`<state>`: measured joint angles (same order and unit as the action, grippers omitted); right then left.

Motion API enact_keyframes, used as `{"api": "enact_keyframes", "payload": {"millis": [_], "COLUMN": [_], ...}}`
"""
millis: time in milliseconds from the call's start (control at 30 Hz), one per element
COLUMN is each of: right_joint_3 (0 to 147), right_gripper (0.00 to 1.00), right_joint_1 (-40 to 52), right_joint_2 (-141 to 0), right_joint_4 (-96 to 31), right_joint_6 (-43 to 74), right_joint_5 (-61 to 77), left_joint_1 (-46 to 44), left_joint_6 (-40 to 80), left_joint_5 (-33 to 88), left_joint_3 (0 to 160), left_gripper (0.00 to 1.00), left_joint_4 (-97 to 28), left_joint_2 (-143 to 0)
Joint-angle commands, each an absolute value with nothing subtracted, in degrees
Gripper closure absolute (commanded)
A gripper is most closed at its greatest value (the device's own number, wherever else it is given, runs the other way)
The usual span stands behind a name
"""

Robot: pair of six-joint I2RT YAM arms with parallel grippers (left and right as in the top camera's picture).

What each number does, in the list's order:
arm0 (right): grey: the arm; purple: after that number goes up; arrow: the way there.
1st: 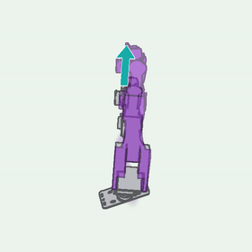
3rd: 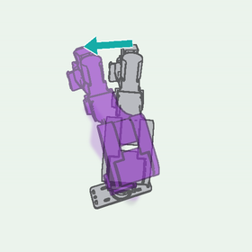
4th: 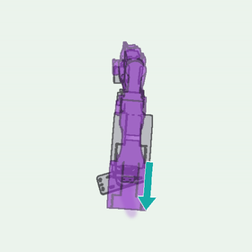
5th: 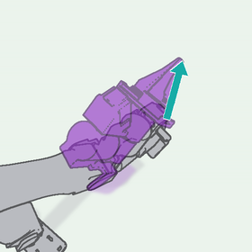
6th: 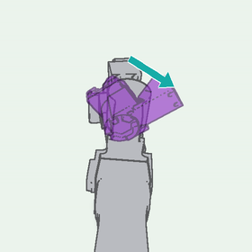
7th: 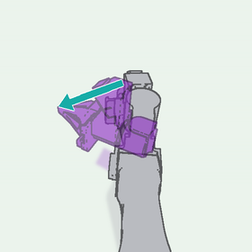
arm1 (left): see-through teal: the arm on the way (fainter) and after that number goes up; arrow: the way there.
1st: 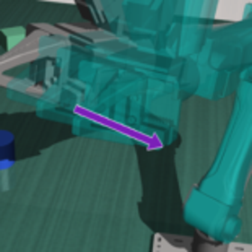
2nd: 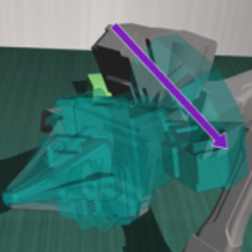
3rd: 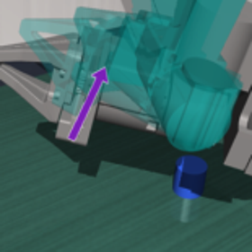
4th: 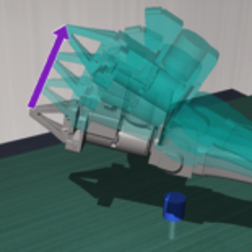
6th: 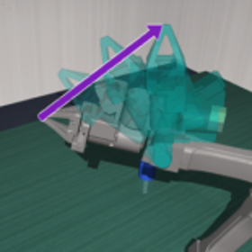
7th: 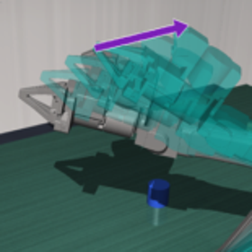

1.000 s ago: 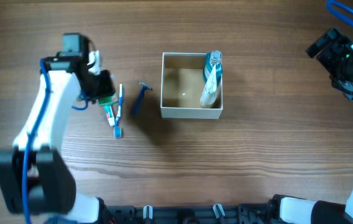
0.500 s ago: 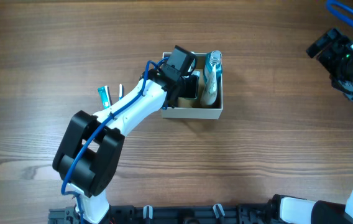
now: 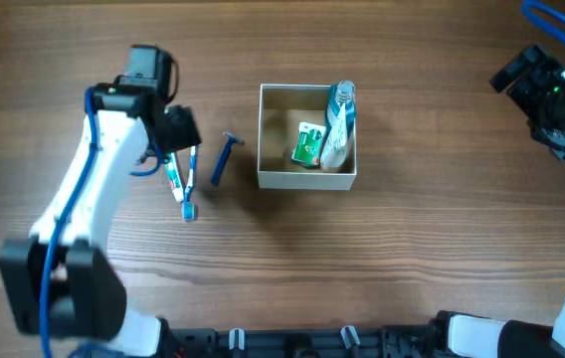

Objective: Pack container
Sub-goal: 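Grasp the toothpaste tube with the left gripper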

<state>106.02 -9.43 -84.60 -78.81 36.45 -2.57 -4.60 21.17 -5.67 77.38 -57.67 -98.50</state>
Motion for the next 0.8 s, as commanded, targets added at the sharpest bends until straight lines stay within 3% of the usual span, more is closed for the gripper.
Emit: {"api": "enact_keyframes", "payload": {"millis": [0,133,233,300,367,500,633,767], "right_joint_3": [106.1,106.1,106.1,106.1,106.1,106.1,106.1,106.1], "right_gripper": [0.00,0.00,0.00,0.00,0.00,0.00,0.00,0.00], "right_joint_1": [-9.6,-9.6,-9.6,-9.6,-9.6,-9.6,-9.6,-9.6], "right_joint_2": [-85.1,-85.1,-85.1,-85.1,-85.1,-85.1,-85.1,-85.1], "right_joint_4": [-78.6,-78.6,-78.6,-78.7,-78.6,-78.6,-78.7,-78.6], "right_joint_6": [37.5,37.5,37.5,37.5,37.5,37.5,37.5,37.5], "right_joint_5": [-2.5,-2.5,-2.5,-2.5,-2.5,-2.5,-2.5,-2.5], "left_joint_1": [-0.5,0.4,0.4,0.4,0.4,0.4,-1.1,-10.7], "left_joint_6": [16.8,16.8,16.8,16.8,16.7,16.7,16.8,17.0], "left_joint_5": [-0.1,0.6,0.6,0.6,0.6,0.6,4.2,12.2], "left_joint_3": [76.1,76.1,76.1,76.1,76.1,77.3,81.6,81.9], "left_gripper": [0.22,0.24,0.45,0.65,0.77,0.89,0.92,0.92], "left_joint_4": [-55.9,-53.7,-52.4,-51.8,-52.0,-56.9,-63.3,-55.3], "left_joint_2": [-106.2,-115.0,-117.9,-117.9,-117.9,-113.9,-103.2,-90.7]}}
